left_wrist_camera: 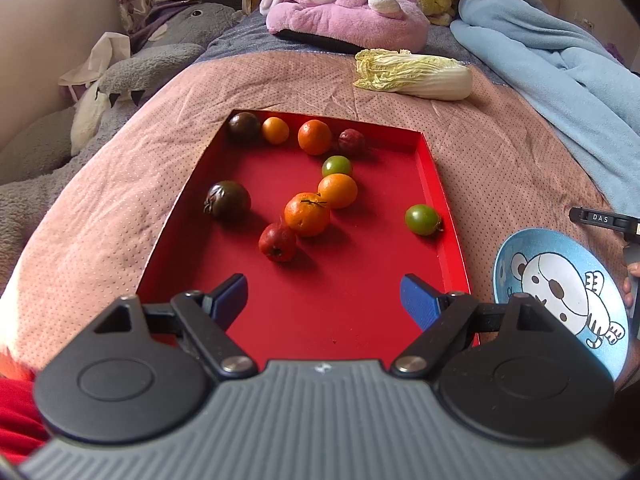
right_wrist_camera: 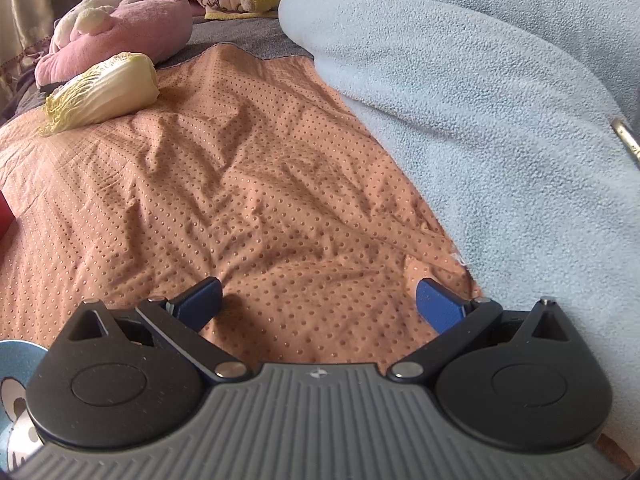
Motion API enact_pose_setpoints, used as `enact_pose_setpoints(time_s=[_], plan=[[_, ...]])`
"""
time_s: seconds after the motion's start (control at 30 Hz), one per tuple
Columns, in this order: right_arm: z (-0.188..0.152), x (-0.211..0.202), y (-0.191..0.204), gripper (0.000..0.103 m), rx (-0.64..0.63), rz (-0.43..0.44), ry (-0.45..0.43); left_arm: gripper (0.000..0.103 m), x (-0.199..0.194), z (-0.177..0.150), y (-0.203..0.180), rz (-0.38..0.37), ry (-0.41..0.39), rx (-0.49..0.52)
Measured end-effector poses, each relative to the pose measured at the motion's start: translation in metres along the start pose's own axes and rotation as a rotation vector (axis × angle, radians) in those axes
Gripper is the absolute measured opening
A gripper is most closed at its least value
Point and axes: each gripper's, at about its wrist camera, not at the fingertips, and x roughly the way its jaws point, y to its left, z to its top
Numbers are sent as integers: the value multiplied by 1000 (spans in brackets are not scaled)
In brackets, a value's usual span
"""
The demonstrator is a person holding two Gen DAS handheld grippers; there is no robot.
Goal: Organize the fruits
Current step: 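Move the right gripper over the red tray toward the tomatoes, then grasp a green tomato with the right gripper while the left gripper grasps a red tomato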
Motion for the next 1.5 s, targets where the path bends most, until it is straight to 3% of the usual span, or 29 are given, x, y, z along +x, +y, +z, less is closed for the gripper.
enact_pose_setpoints(time_s=[0.13,0.33,0.53,0.67,0.83,0.97,1.13,1.5], plan=[[-13,-61,36,103,-133,180,-132,85,0,3,17,-50,1,-98],[-25,-129,107,103,-263,528,-163,85,-4,4,12,49,-4,-47],[-28,-169,175,103,-403,679,-180,85,-10,4,22,14,-18,-76],[-27,-170,197,87,-446,716,-146,85,-9,5,27,19,-10,-98],[-26,-153,217,85,-476,696,-113,85,-4,9,22,23,-6,-48],[-28,-137,230,68,-513,693,-83,81,5,13,25,38,-1,-27],[-27,-121,240,64,-548,645,-87,74,20,17,26,53,23,16],[-31,-102,257,54,-665,520,-106,62,40,17,32,37,46,-16]])
